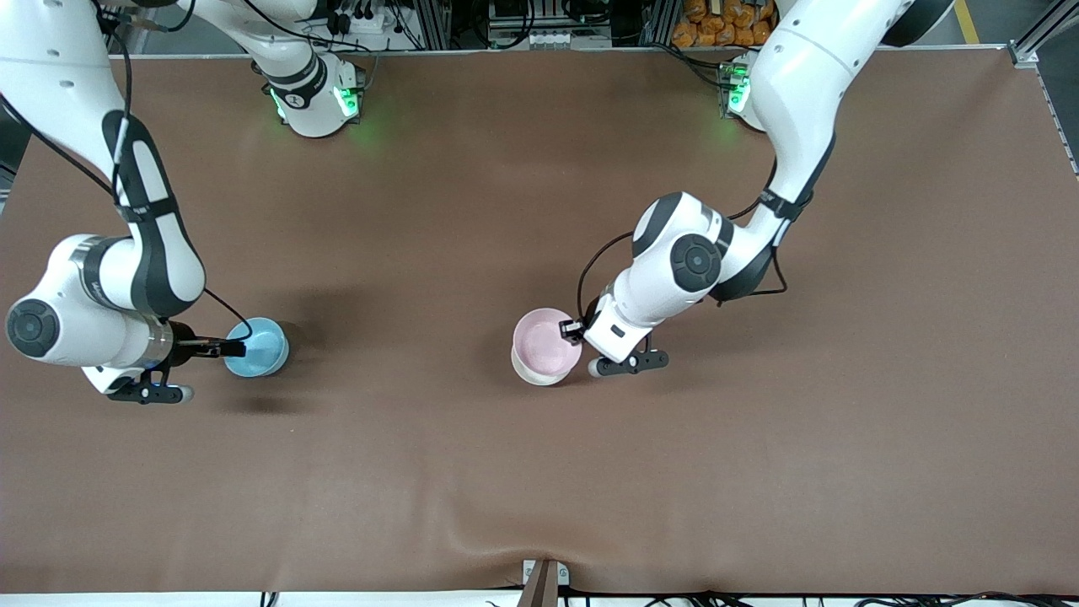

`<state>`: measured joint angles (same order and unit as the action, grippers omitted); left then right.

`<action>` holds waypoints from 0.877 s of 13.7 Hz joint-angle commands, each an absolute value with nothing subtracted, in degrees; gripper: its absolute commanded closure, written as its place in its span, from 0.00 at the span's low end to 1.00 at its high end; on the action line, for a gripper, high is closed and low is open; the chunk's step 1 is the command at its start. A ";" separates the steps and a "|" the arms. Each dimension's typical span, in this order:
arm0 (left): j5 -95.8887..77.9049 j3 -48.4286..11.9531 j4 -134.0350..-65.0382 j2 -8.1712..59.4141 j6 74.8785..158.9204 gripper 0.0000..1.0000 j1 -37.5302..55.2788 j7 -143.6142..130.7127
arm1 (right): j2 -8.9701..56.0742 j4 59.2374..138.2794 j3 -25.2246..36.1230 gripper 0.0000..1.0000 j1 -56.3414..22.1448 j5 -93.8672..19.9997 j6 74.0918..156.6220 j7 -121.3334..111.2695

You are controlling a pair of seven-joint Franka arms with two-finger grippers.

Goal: Stack pink and blue bowls on white bowl
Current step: 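Lower the pink bowl into the white bowl while the right gripper grasps the blue bowl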

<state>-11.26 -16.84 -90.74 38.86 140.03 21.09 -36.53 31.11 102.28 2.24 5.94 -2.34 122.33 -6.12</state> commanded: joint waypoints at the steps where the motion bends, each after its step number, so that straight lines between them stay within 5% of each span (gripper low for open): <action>1: -9.49 -14.07 -89.03 40.78 140.98 1.00 24.34 -37.44 | 33.39 102.30 1.50 0.00 7.91 -2.20 123.31 -8.44; 3: -9.49 -13.89 -89.03 41.57 142.20 1.00 24.43 -37.44 | 34.10 102.30 1.49 0.00 8.09 -2.29 123.31 -8.44; 4: -9.49 -13.89 -89.03 42.18 143.16 1.00 24.87 -37.44 | 34.28 102.30 1.49 0.09 8.17 -2.37 123.40 -8.44; 6: -9.49 -13.71 -89.03 42.80 144.31 1.00 25.05 -37.44 | 34.63 102.30 1.49 0.44 8.17 -2.55 123.40 -8.44; 10: -9.49 -13.54 -89.03 43.42 144.76 0.99 25.05 -37.44 | 34.72 102.30 1.49 0.94 8.17 -2.81 123.31 -8.35; 11: -9.49 -13.54 -89.03 43.42 144.76 0.90 25.14 -37.53 | 34.72 102.30 1.49 1.00 8.17 -2.81 123.05 -8.35; 12: -9.49 -13.54 -89.03 43.59 144.76 0.68 25.14 -38.14 | 34.63 102.30 1.49 1.00 8.17 -2.81 122.79 -8.35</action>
<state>-10.58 -14.19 -90.46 42.67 144.08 24.22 -36.53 34.63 102.34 2.22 7.25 -2.39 122.97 -7.42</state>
